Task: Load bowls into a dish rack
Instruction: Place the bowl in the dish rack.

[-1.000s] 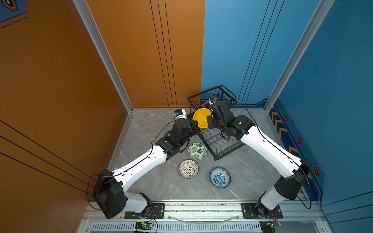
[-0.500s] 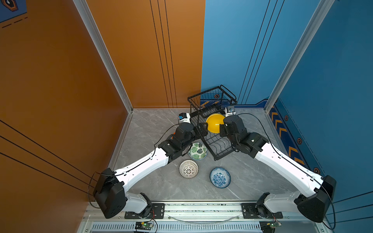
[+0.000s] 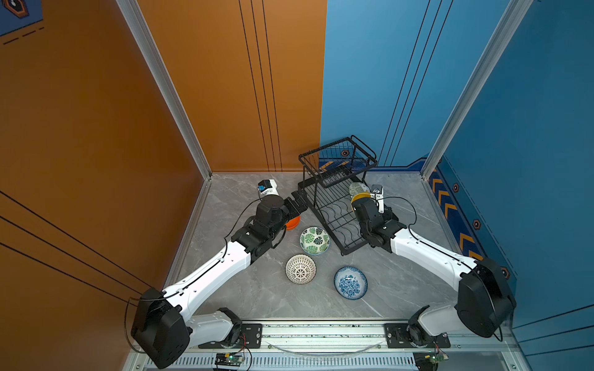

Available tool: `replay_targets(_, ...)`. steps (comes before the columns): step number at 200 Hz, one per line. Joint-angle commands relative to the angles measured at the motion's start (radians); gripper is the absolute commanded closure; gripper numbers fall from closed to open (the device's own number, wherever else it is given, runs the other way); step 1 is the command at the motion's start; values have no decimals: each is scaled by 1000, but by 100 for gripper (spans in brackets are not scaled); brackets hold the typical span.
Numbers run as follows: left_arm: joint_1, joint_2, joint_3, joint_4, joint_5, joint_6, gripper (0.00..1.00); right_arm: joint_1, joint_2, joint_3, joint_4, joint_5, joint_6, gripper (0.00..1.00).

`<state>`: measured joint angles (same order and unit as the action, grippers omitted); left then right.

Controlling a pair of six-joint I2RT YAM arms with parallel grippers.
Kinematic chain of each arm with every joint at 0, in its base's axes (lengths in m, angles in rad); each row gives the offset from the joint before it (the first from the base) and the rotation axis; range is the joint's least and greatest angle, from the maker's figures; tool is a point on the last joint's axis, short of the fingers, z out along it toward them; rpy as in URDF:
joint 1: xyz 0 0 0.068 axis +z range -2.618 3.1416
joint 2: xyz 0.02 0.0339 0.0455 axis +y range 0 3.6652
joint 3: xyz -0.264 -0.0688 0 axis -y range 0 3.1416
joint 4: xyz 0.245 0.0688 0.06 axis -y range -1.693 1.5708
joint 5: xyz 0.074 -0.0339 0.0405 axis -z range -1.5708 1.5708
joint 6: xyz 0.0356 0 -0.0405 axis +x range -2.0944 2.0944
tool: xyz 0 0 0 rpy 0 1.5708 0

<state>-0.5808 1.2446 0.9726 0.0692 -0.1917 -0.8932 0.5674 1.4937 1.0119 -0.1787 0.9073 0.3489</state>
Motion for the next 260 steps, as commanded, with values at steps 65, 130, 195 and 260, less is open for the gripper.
replay_targets(65,62,61,38,6,143,-21,2,-38,281,134,148,83,2,100)
replay_targets(130,75,69,86,-24,162,-1,2,-44,412,201,184,135,9,100)
replay_targets(195,75,74,111,-52,161,17,2,-47,504,287,134,183,65,100)
replay_targets(260,75,93,144,-69,176,25,2,-12,598,384,53,316,110,100)
